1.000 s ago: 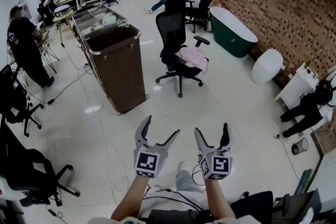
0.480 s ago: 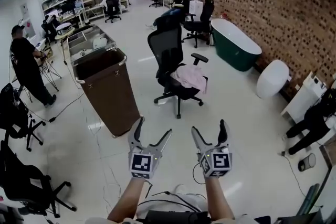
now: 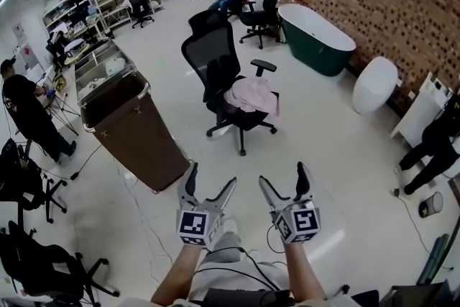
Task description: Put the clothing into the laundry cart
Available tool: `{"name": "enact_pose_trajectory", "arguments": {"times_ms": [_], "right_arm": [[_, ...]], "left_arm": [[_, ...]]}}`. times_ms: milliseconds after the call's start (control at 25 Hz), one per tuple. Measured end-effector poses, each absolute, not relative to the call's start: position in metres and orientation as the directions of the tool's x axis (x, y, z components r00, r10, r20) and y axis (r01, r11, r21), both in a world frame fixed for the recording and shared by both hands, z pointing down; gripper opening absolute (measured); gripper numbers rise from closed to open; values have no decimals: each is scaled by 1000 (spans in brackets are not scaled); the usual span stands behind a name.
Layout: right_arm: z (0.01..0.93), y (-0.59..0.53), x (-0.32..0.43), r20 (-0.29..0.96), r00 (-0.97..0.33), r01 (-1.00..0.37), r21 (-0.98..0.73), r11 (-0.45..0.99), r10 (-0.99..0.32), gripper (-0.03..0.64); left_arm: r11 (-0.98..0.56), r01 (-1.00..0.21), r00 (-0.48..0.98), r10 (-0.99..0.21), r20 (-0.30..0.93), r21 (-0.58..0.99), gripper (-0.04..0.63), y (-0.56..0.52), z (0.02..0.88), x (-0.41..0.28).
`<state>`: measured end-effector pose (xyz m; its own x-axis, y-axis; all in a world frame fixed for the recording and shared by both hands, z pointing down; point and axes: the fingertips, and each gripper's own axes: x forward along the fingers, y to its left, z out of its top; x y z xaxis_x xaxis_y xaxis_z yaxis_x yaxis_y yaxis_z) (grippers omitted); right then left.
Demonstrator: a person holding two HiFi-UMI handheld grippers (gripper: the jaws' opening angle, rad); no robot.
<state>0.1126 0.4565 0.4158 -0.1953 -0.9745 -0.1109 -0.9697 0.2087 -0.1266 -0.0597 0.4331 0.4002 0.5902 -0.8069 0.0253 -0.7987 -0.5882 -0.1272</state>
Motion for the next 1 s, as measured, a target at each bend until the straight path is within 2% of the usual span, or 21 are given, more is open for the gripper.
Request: {"name": "enact_pose_trajectory", "arguments": {"times_ms": [240,480,600,880,1000], "right_arm": [[436,409,146,-60,-162,-979,-113,168,-985,503],[438,320,174,-58,-160,-983,-79,164,-985,503],[434,255,181,-45,-172,-981,-79,176,-984,503],[417,112,171,-41,-253,-966,-47,255,-967,503],[409,74,172,-51,-267,-964,-6,268,-962,503]], "left_arm": [[-633,-764,636,-771,21,-120,440,369,417,-19],[-654,-745,663,-748,-37,-132,439,280,401,28],[-648,-748,659,-750,-53,-141,440,219,397,35],[-626,-778,628,-777,-49,-53,440,78,398,35],[-632,-770,638,-768,-65,-88,439,31,401,41]]}}
